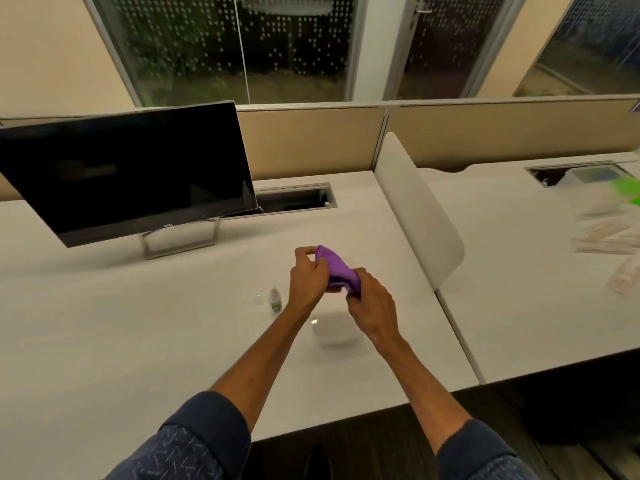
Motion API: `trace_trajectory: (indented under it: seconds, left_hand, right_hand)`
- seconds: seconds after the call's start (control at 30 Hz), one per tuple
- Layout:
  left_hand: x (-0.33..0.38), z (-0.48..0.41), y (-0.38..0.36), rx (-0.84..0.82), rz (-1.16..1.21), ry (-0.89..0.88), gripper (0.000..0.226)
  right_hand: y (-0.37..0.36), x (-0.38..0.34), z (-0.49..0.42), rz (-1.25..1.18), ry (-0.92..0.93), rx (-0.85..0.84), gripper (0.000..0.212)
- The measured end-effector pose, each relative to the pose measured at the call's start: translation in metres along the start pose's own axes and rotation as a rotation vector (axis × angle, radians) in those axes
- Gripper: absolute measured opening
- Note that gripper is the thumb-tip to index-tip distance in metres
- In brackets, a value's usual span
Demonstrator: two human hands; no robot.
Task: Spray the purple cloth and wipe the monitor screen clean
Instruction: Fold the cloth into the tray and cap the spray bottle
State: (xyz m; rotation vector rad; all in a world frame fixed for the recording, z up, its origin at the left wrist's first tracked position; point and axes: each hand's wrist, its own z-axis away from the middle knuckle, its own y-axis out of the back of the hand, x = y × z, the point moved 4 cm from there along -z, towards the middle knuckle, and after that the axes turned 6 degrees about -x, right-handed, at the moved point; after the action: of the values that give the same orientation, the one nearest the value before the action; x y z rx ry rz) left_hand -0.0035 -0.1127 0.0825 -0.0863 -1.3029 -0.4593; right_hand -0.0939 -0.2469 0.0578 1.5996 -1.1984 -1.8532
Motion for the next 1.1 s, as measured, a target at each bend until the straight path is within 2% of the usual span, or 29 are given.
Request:
trace_trajectory:
  seconds: [0.13, 0.2, 0.27, 0.33, 0.4, 0.5, 0.57, 0.67, 0.73, 0.87, 0.9, 1.0, 1.1]
  left_hand:
    - [-0.023, -0.001, 0.005, 0.076, -0.402, 0.012, 0.042]
    - [-0.039, 0.005, 0.004, 0.059, -0.564, -0.013, 0.043]
    - [-0.055, 0.012, -0.001, 0.007, -0.659, -0.045, 0.052]
    - [-0.067, 0.021, -0.004, -0.012, -0.743, -0.086, 0.067]
    - [-0.071, 0.031, -0.004, -0.025, -0.847, -0.212, 0.073]
    - [-0.079, 0.044, -0.011, -0.156, -1.006, -0.436, 0.055]
    - [-0.091, 0.048, -0.016, -0.265, -1.128, -0.439, 0.047]
    - [-0.105, 0.047, -0.021, -0.341, -1.273, -0.386, 0.06]
    - [-0.109, 0.047, -0.024, -0.386, -1.344, -0.378, 0.076]
    - [-0.106, 0.053, -0.027, -0.424, -1.466, -0.406, 0.111]
    - [-0.105, 0.056, -0.028, -0.422, -1.48, -0.413, 0.108]
    - [-0.108, 0.057, -0.031, -0.438, -1.525, -0.398, 0.075]
    - [-0.106, 0.057, -0.038, -0.512, -1.558, -0.377, 0.066]
  right_hand:
    - [0.001, 0.005, 0.005, 0.215, 0.181, 0.058, 0.049]
    - [-0.01, 0.01, 0.008, 0.347, 0.323, 0.038, 0.055]
    - [-0.024, 0.017, 0.011, 0.425, 0.39, -0.031, 0.06]
    - [-0.035, 0.022, 0.011, 0.457, 0.402, -0.105, 0.058]
    - [-0.042, 0.024, 0.008, 0.468, 0.39, -0.143, 0.054]
    - [-0.051, 0.027, 0.003, 0.48, 0.351, -0.279, 0.044]
    - [-0.054, 0.027, 0.002, 0.512, 0.316, -0.414, 0.036]
    - [-0.053, 0.026, -0.002, 0.664, 0.338, -0.515, 0.042]
    - [-0.054, 0.031, -0.004, 0.705, 0.357, -0.55, 0.046]
    - [-0.047, 0.021, 0.0, 0.79, 0.366, -0.548, 0.033]
    - [-0.046, 0.019, 0.0, 0.828, 0.379, -0.542, 0.026]
    - [-0.045, 0.022, -0.002, 0.908, 0.313, -0.601, 0.022]
    - [-0.04, 0.023, -0.001, 0.953, 0.262, -0.681, 0.026]
